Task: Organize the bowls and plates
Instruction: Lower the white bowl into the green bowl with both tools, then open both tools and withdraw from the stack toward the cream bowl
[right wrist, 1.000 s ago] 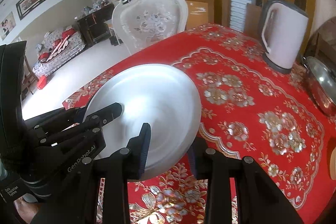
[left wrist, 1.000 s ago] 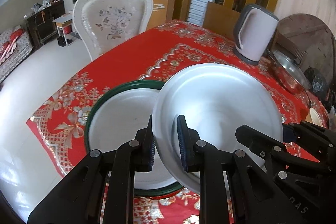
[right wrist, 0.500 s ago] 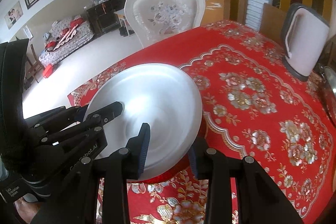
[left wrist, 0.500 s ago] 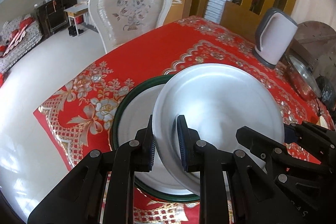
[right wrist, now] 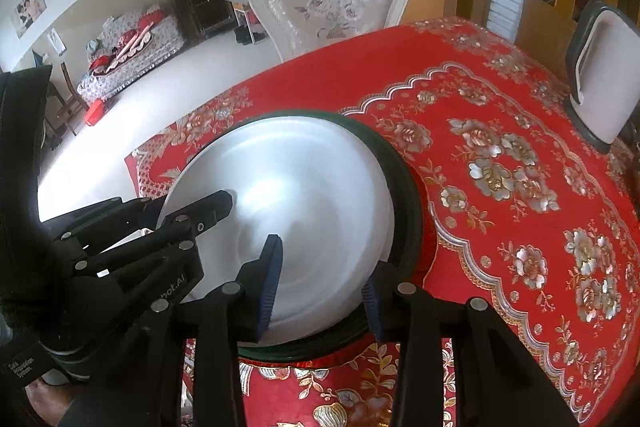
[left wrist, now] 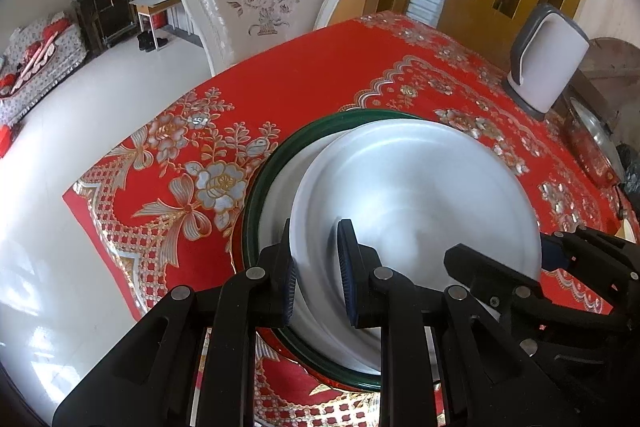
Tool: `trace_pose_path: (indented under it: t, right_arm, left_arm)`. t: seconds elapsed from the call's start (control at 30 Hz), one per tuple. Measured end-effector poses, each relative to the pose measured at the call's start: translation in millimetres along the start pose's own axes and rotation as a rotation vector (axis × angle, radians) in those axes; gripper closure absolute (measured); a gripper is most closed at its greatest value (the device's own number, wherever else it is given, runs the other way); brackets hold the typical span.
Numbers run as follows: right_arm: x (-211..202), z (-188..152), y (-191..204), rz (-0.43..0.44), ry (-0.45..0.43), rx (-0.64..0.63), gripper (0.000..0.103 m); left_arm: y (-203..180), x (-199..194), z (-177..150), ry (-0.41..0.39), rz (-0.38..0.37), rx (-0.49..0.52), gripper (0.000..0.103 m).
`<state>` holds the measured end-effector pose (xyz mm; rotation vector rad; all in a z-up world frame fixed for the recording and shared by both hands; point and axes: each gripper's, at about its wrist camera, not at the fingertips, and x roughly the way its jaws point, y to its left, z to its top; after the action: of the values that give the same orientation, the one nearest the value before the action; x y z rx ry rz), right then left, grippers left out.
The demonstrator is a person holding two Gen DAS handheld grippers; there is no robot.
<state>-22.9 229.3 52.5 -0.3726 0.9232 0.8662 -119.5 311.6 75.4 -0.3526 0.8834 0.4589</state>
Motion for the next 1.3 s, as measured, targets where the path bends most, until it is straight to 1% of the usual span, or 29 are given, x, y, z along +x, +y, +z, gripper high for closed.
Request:
trace_pose_path:
  t: [0.33,0.43,0.5,0.67,0.8,0.87,0.9,0.93,1.0,1.1,1.3]
  right_arm:
    - [-1.0,-0.4,1.9,-0.032,-0.002,-0.021,0.063]
    - [-2.9,-1.2,1.0,-0.05,-0.007,-0.02,0.059]
    - [-6.3,-1.4,0.4,-0.078,-0.017,-0.026,0.053]
    - [-12.7,-2.2,-5.2,-0.061,-0.03,-0.011,0.052]
    - [-20.5,-5.3,-10.4,-0.047,-0.046,0.01,0.052]
    - [-25.6,-7.7,-14.3,-0.044,-0.059,0.023,0.052]
    - [-28.6,-9.3,-17.2,-0.041,-0.067,0.034,0.05]
    - [-32.3,-11.4,-21.6,-0.036,-0.076,0.05,0.049]
    - [-37.8,-14.9,-28.9,-0.028,-0.089,0.074,0.047]
    - [-45.5,-20.4,-41.4,-0.038,-0.098,0.105,0.047]
    - [-63.2,-38.3,-74.8,-0.064,-0.119,0.182,0.047]
  left_arm:
    - [-2.5,1.0,-1.1,-0.02,0.022,0.029,0.083]
    - [-3.0,1.5,-1.0,-0.026,0.038,0.039,0.083]
    - [-3.9,1.6,-1.5,-0.029,0.049,0.045,0.083]
    - [-7.2,1.2,-2.0,-0.043,0.071,0.059,0.083]
    - [-6.9,-10.1,-1.6,-0.1,0.073,0.053,0.083]
    - [-8.6,-15.9,-0.5,-0.12,0.075,0.057,0.08]
    - [-10.5,-18.0,0.3,-0.129,0.07,0.058,0.072]
    - [-12.4,-20.2,1.2,-0.137,0.062,0.057,0.061]
    - [-17.3,-24.4,1.0,-0.156,0.048,0.059,0.054]
    - [-31.8,-27.7,1.2,-0.162,0.027,0.077,0.054]
    - [-75.2,-30.0,-2.2,-0.163,-0.016,0.148,0.054]
